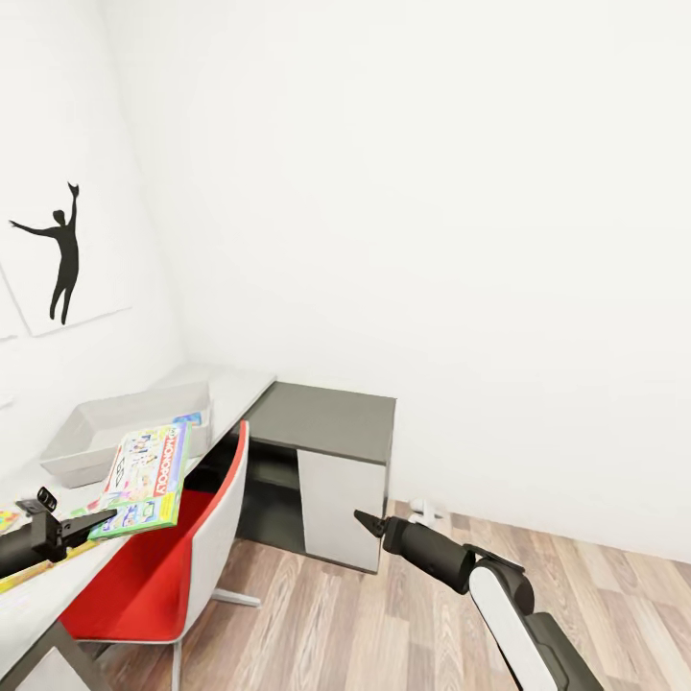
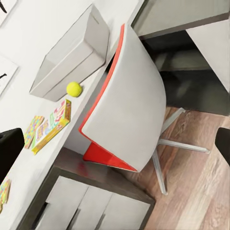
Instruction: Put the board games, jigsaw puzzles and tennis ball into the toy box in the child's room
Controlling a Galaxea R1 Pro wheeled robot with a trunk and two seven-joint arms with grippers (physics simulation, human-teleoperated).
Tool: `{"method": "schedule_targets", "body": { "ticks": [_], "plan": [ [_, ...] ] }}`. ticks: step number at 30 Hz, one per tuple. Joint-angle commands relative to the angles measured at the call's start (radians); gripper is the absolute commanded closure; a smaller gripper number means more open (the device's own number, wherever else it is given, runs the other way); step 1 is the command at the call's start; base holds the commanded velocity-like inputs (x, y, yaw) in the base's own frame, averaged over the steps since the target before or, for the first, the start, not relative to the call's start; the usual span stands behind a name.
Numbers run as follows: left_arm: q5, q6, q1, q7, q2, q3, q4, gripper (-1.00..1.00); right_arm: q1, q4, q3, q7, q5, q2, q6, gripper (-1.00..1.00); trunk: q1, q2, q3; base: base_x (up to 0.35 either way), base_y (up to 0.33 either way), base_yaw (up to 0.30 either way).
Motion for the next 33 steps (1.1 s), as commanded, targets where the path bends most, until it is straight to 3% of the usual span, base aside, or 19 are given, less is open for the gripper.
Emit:
{"method": "schedule_targets", "body": {
  "ticks": [1, 10, 33],
  "plan": [
    [0.002, 0.010, -0.001, -0.004, 0.000, 0.001, 0.000, 1.00, -0.001, -0.002, 0.000, 0.001, -0.001, -0.001, 0.003, -1.00, 0.001, -0.002, -0.002, 0.327, 0.000, 0.004],
    [0.002, 0.010, -0.001, -0.004, 0.000, 0.001, 0.001, 1.00, -0.001, -0.004, 0.000, 0.002, -0.001, -0.001, 0.002, -1.00, 0.001, -0.002, -0.002, 0.327, -0.002, 0.063],
    [0.002, 0.010, -0.001, -0.004, -0.003, 0.001, 0.000, 1.00, -0.001, 0.004, 0.001, 0.001, 0.000, 0.000, 0.002, -1.00, 0.001, -0.002, -0.002, 0.294, -0.163, 0.249]
  ]
}}
